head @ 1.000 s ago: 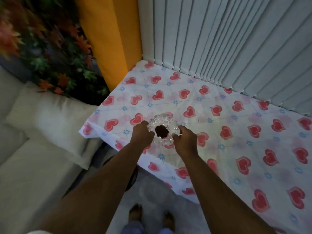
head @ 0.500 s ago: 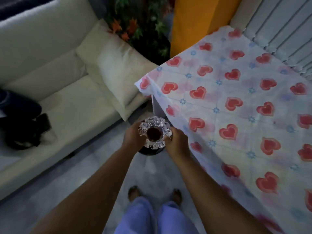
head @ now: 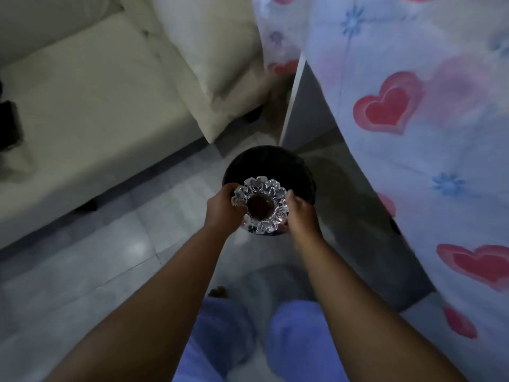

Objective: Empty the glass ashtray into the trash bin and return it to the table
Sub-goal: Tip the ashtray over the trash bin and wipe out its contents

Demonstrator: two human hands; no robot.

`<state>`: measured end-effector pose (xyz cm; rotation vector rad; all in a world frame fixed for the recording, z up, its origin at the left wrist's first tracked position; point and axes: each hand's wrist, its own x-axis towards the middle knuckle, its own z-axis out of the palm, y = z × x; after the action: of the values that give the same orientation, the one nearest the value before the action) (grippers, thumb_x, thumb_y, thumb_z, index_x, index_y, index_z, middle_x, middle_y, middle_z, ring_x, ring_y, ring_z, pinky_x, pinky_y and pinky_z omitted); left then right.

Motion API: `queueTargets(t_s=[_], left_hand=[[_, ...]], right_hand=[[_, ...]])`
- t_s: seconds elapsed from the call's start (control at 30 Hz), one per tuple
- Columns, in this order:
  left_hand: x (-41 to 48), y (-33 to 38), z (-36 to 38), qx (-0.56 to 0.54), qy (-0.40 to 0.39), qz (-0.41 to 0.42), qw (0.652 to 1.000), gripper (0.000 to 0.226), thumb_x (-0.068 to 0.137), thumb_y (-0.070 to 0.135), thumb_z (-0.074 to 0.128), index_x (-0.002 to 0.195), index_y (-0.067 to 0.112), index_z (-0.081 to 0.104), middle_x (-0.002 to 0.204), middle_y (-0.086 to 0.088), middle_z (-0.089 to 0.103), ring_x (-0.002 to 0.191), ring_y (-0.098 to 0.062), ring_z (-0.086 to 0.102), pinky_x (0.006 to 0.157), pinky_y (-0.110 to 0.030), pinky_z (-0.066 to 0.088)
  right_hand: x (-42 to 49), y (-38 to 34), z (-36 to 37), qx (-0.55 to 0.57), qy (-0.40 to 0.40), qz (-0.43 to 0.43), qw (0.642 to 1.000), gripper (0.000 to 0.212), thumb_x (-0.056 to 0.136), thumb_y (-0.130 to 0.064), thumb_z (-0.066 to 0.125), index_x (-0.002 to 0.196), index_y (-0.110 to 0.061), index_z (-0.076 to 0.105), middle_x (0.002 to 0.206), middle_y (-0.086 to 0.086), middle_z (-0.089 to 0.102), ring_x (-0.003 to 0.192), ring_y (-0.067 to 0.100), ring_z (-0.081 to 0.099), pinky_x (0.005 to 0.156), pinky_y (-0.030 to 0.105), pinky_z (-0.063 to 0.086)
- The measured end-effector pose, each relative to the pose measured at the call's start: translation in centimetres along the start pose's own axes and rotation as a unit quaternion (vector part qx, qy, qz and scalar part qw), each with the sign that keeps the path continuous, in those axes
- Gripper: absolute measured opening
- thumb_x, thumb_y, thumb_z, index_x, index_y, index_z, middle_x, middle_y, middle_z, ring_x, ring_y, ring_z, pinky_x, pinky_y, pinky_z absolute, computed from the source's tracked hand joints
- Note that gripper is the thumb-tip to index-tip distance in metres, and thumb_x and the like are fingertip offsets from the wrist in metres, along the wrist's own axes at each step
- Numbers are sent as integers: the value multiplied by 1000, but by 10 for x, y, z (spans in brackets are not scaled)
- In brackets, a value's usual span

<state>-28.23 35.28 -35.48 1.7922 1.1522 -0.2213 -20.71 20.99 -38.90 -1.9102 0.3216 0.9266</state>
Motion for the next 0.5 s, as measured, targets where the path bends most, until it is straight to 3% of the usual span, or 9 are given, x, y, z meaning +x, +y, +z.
queueTargets(t_s=[0.07,0.13,0.2,0.33,0.43,0.5], left_hand=[[29,-18,12,15,-5,19,1000,45,78,10,68,120,24,61,114,-8,68,101,-28,66,86,-45,59],[56,-31,23,31,-21,39,999,47,77,17,69,123,25,61,117,-9,69,107,-28,65,91,-44,57],[79,-41,30,45,-30,62,997,48,77,22,70,124,25,61,118,-9,70,109,-28,65,95,-44,55],[111,-56,44,62,-32,136,988,42,81,24,68,122,27,62,119,-5,71,113,-25,63,99,-38,51],[125,-61,51,79,-15,180,980,37,88,26,59,125,29,61,121,-5,70,114,-23,62,98,-30,48],[135,-67,52,60,-24,174,983,35,91,29,51,125,32,61,124,-6,68,114,-23,62,100,-36,49]], right_hand=[[36,18,12,200,-44,94,974,44,93,-58,43,102,-23,67,104,4,70,98,25,66,92,50,54],[71,34,26,313,-117,135,933,60,89,-65,42,123,-20,62,117,7,70,107,27,65,95,48,53],[92,45,38,378,-190,152,893,70,86,-71,38,129,-19,59,123,12,67,113,32,62,99,50,49],[112,56,58,475,-318,134,809,88,74,-82,40,129,-17,59,133,21,60,122,47,53,97,69,41],[125,65,65,495,-348,86,792,95,72,-85,39,132,-13,57,133,23,60,119,46,57,93,65,47],[128,68,65,489,-353,73,794,94,72,-85,39,125,-11,62,125,23,65,110,45,64,89,58,52]])
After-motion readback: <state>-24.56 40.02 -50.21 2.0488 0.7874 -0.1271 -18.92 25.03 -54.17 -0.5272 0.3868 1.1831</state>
